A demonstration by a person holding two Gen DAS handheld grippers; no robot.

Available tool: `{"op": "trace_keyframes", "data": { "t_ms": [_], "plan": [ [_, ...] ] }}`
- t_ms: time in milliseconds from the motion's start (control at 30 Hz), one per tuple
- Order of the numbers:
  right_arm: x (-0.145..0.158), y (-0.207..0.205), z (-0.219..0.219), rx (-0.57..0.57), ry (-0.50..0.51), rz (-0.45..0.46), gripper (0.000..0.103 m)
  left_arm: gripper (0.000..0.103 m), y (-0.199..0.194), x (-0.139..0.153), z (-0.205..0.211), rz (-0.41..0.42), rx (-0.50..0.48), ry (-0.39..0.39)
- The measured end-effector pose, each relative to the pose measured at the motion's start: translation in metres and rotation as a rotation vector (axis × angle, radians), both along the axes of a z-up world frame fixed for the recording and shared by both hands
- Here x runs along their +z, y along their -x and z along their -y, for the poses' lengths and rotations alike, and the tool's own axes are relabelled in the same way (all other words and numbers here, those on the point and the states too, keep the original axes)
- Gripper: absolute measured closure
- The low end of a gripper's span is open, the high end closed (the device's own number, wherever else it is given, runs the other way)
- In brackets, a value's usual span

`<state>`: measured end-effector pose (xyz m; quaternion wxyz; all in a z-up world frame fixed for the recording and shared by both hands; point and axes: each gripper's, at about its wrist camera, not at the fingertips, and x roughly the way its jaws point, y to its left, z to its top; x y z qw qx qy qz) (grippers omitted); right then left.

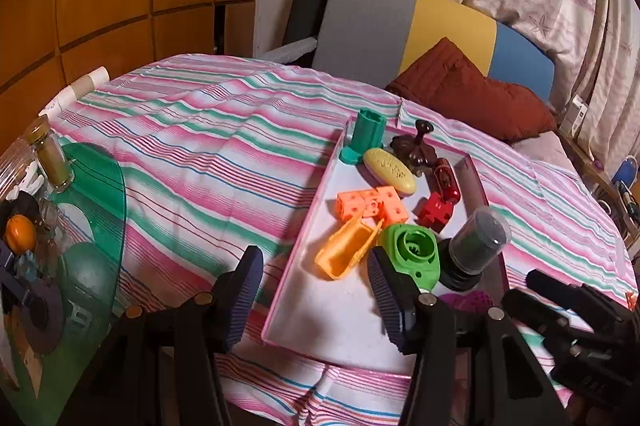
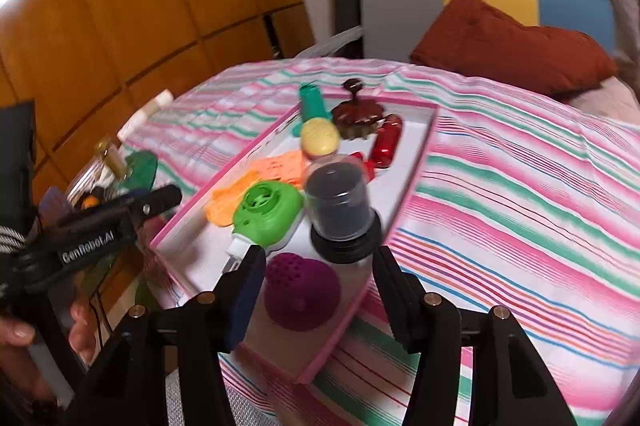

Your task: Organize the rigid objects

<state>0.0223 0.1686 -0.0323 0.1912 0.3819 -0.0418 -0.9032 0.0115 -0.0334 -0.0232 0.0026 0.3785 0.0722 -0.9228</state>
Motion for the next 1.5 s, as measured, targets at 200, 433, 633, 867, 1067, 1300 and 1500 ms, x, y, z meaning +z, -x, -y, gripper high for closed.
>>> {"op": "trace_keyframes", "data": {
  "t_ms": [200,433,633,867,1067,1300,1500],
  "plan": [
    [0.011,-0.002,-0.008,-0.071,-0.011,-0.033,0.029,0.048,-0.007,0.002,-0.015,-0.008,-0.001,0.091],
    [0.019,0.009,0.004,-0.107,-0.045,-0.035,0.000,0.048,-0.012,0.011,-0.021,-0.031,0.031,0.167],
    [0.021,0.011,0.012,-0.112,-0.046,-0.026,0.000,0.048,-0.011,0.015,-0.015,-0.027,0.027,0.140],
    [0.017,0.011,0.015,-0.153,-0.098,-0.012,0.000,0.048,-0.012,0.019,-0.013,-0.035,0.039,0.142],
    [0.017,0.010,0.016,-0.163,-0.103,-0.007,0.000,0.048,-0.014,0.021,-0.018,-0.042,0.051,0.185],
    [0.018,0.010,0.015,-0.174,-0.104,-0.012,0.000,0.048,-0.014,0.022,-0.024,-0.022,0.006,0.168],
    [0.022,0.008,0.018,-0.170,-0.114,-0.027,0.000,0.048,-0.015,0.021,-0.025,-0.011,0.006,0.163]
  ]
}}
